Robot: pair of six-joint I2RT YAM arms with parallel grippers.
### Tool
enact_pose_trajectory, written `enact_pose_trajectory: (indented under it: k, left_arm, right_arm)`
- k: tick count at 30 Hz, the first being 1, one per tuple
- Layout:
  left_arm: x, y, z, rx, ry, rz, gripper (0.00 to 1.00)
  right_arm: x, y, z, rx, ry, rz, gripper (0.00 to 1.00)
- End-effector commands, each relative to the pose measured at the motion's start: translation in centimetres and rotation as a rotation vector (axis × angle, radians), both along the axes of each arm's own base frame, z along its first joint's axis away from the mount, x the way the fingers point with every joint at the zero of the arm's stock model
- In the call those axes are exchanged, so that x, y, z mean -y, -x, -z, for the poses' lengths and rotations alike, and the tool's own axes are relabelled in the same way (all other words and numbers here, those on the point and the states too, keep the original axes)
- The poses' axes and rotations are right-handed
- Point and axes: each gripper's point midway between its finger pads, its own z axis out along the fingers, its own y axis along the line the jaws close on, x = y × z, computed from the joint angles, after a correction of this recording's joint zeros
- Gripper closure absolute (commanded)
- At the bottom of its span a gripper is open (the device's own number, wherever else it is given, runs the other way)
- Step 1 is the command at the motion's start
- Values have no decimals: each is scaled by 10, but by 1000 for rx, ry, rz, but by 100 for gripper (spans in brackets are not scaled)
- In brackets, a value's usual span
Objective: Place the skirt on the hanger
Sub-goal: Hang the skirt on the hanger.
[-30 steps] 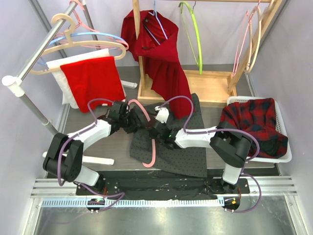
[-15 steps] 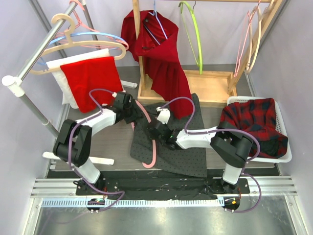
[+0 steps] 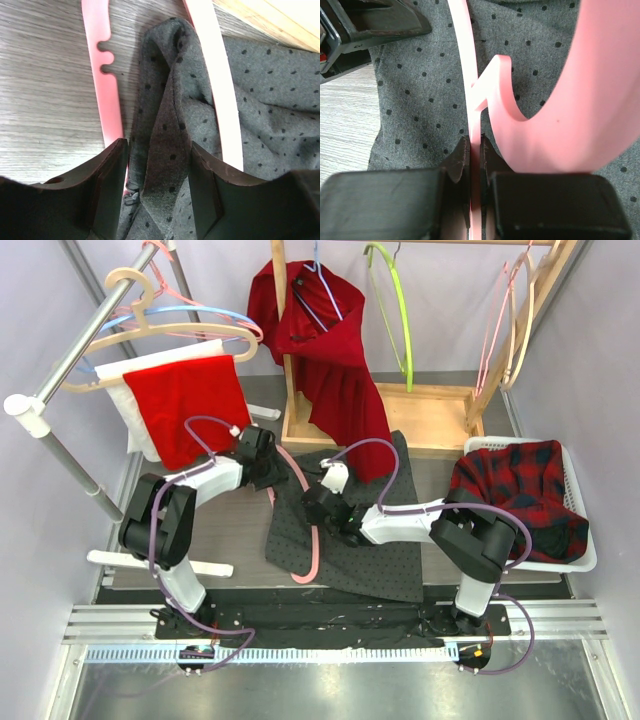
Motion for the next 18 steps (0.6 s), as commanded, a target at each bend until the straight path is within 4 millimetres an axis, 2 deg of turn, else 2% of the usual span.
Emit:
enact_pose_trajectory:
  k: [1, 6, 9, 10, 11, 13, 14, 18]
  left_arm:
    - [-8, -12, 2, 19, -61, 7, 47]
    - [1, -8, 25, -46, -45, 50, 53]
    - [3, -3, 36, -74, -35, 64, 70]
    - [3, -1, 39, -82, -38, 64, 78]
    - [2, -1, 40, -83, -40, 67, 81]
    - [7, 4, 41, -96, -17, 88, 96]
    - [7, 6, 39, -94, -17, 93, 100]
    - [9, 5, 28, -68, -10, 125, 100]
  right_arm:
    - [28, 9, 23, -43, 116, 21, 99]
    - [29, 9, 25, -44, 119, 21, 99]
    - [29, 9, 26, -45, 122, 22, 99]
    - [29, 9, 26, -46, 122, 23, 99]
    - [29, 9, 27, -47, 123, 23, 99]
    - [30, 9, 27, -44, 127, 26, 99]
    - [30, 8, 26, -42, 127, 27, 99]
    - [32, 7, 28, -40, 135, 35, 99]
